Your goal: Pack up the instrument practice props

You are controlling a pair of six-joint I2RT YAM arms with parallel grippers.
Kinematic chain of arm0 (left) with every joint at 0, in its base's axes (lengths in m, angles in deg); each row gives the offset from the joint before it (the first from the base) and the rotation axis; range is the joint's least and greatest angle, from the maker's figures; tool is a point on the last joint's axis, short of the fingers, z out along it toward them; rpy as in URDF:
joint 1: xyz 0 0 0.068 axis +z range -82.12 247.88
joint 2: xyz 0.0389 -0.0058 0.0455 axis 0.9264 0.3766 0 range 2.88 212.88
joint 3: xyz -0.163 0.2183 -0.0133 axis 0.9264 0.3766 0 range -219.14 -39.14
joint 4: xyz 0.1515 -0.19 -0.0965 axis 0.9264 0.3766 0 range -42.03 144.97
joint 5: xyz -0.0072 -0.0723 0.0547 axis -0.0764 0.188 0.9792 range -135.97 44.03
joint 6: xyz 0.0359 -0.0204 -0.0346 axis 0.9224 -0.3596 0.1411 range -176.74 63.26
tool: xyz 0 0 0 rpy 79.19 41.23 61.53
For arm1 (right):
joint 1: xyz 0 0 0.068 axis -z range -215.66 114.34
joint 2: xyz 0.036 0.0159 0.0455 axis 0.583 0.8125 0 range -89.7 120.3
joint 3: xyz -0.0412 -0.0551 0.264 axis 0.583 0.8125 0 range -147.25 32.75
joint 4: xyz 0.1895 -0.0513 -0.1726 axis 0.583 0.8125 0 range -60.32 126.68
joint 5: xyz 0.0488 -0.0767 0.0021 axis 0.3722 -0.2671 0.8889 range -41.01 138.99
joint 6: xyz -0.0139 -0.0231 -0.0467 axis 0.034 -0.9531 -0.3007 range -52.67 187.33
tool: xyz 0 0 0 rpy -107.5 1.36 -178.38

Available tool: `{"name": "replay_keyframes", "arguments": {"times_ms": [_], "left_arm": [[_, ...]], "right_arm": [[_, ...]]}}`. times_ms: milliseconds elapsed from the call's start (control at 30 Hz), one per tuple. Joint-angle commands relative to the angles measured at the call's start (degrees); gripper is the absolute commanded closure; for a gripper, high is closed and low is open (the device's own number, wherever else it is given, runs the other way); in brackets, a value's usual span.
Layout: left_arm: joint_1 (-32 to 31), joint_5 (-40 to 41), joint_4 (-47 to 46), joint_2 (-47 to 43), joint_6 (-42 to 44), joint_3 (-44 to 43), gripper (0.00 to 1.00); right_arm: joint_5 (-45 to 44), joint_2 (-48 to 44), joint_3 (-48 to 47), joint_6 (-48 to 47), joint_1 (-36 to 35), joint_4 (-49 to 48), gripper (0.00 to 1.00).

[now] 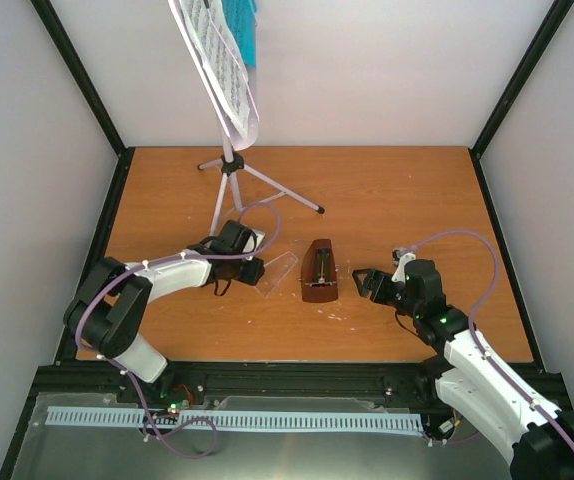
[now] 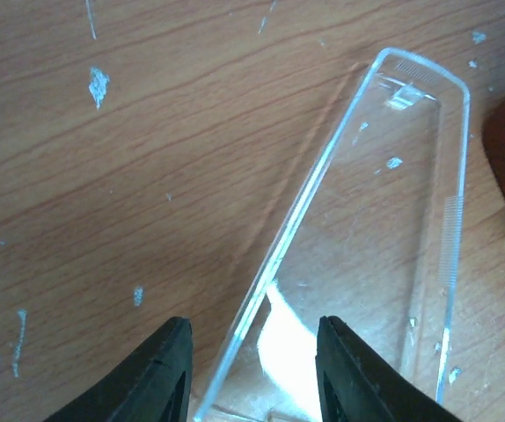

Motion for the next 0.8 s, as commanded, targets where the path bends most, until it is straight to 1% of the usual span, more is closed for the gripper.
{"name": "replay_keyframes", "arguments": {"times_ms": [0,67,167,400,700,767], "left_arm": [[-0.26,0.38,-0.47,1.62,0.39,-2.01,0.6],[-0.27,0.46,-0.25,2.21,0.36,-2.23,0.6],[-0.27,0.44,-0.25,2.66,0.35,-2.48,0.65],[-0.27,0.4,-0.11,3.21,0.32,-2.74,0.72],[-0.27,0.31,0.44,4.24,0.16,-2.96,0.74],[-0.27,0.31,0.49,4.33,0.12,-3.03,0.76]], "right_arm": [[0.06,-0.29,-0.62,0.3,0.43,-0.01,0.19],[0.08,-0.37,-0.59,0.28,0.43,0.16,0.18],[-0.03,-0.6,-0.5,0.26,0.48,0.35,0.19],[-0.12,-1.0,-0.16,0.36,0.43,0.37,0.18],[-0.16,-1.3,0.11,0.6,0.5,0.26,0.19],[-0.2,-1.5,0.19,0.68,0.47,0.22,0.18]]}}
